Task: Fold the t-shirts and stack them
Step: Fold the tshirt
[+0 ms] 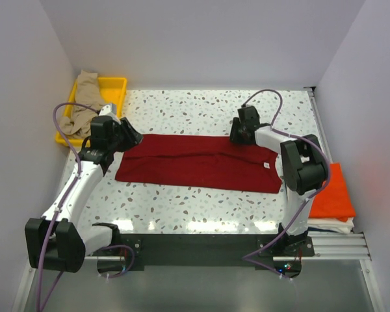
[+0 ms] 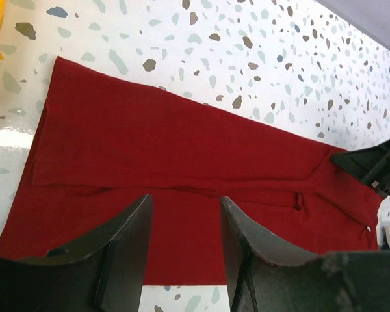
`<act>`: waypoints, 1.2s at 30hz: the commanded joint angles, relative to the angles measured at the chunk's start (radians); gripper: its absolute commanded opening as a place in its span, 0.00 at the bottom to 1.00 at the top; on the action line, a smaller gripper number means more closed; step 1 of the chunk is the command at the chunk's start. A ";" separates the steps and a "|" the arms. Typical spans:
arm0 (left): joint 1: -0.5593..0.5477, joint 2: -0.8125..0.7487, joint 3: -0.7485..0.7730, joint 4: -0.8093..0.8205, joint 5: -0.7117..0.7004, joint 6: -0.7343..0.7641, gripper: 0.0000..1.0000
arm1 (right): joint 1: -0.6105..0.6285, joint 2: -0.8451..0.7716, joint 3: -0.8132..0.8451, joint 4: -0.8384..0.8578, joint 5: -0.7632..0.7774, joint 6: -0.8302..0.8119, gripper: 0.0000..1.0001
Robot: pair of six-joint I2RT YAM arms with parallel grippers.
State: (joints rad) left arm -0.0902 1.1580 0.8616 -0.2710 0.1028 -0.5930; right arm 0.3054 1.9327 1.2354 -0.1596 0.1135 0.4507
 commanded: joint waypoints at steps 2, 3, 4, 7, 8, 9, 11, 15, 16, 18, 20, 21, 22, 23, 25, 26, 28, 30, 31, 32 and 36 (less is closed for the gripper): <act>0.000 -0.012 -0.010 0.000 0.043 0.076 0.50 | 0.014 0.000 0.030 0.054 0.035 -0.017 0.49; 0.000 -0.014 -0.013 0.000 0.043 0.081 0.50 | 0.015 0.002 0.027 0.055 0.037 -0.017 0.45; -0.002 -0.014 -0.015 0.000 0.043 0.084 0.50 | 0.017 -0.001 0.024 0.055 0.038 -0.017 0.40; 0.000 -0.012 -0.019 0.000 0.037 0.087 0.50 | 0.018 -0.023 0.007 0.058 0.040 -0.003 0.23; 0.000 -0.012 -0.021 -0.004 0.037 0.088 0.50 | 0.018 -0.031 0.001 0.060 0.044 0.005 0.20; 0.000 -0.014 -0.022 -0.002 0.037 0.088 0.50 | 0.017 -0.040 -0.005 0.063 0.045 0.008 0.17; 0.000 -0.015 -0.022 -0.005 0.037 0.090 0.50 | 0.018 -0.063 -0.016 0.057 0.041 0.011 0.10; 0.000 -0.015 -0.026 -0.002 0.037 0.088 0.50 | 0.018 -0.109 -0.036 0.046 0.029 0.023 0.03; -0.002 -0.015 -0.026 0.000 0.038 0.088 0.50 | 0.018 -0.119 -0.051 0.046 0.025 0.028 0.03; 0.000 -0.015 -0.027 0.000 0.040 0.087 0.50 | 0.018 -0.156 -0.079 0.049 0.011 0.039 0.02; 0.000 -0.015 -0.030 -0.004 0.041 0.087 0.50 | 0.017 -0.184 -0.103 0.054 0.003 0.049 0.01; 0.000 -0.015 -0.030 -0.004 0.043 0.088 0.50 | 0.017 -0.213 -0.126 0.061 -0.001 0.054 0.01; 0.000 -0.014 -0.032 -0.004 0.043 0.088 0.50 | 0.018 -0.228 -0.140 0.063 -0.003 0.063 0.00; 0.000 -0.012 -0.032 -0.005 0.043 0.088 0.50 | 0.018 -0.244 -0.152 0.065 -0.011 0.068 0.00; 0.000 -0.006 -0.032 -0.007 0.047 0.088 0.50 | 0.018 -0.287 -0.191 0.069 -0.021 0.078 0.00; 0.000 -0.004 -0.030 -0.005 0.049 0.087 0.50 | 0.020 -0.300 -0.203 0.071 -0.026 0.083 0.00; 0.000 0.000 -0.030 -0.008 0.054 0.088 0.50 | 0.023 -0.346 -0.250 0.081 -0.035 0.097 0.00; 0.000 0.008 -0.029 -0.008 0.058 0.087 0.50 | 0.029 -0.380 -0.280 0.086 -0.035 0.105 0.00; 0.000 0.012 -0.027 -0.010 0.060 0.087 0.50 | 0.035 -0.412 -0.312 0.094 -0.038 0.117 0.00; 0.000 0.017 -0.027 -0.010 0.061 0.087 0.50 | 0.038 -0.429 -0.327 0.098 -0.043 0.121 0.00; -0.002 0.026 -0.027 -0.011 0.074 0.085 0.50 | 0.073 -0.498 -0.411 0.107 -0.035 0.151 0.00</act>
State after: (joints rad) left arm -0.0902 1.1774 0.8356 -0.2810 0.1478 -0.5297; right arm 0.3519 1.4994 0.8703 -0.1028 0.0792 0.5594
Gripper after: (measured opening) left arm 0.500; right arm 0.010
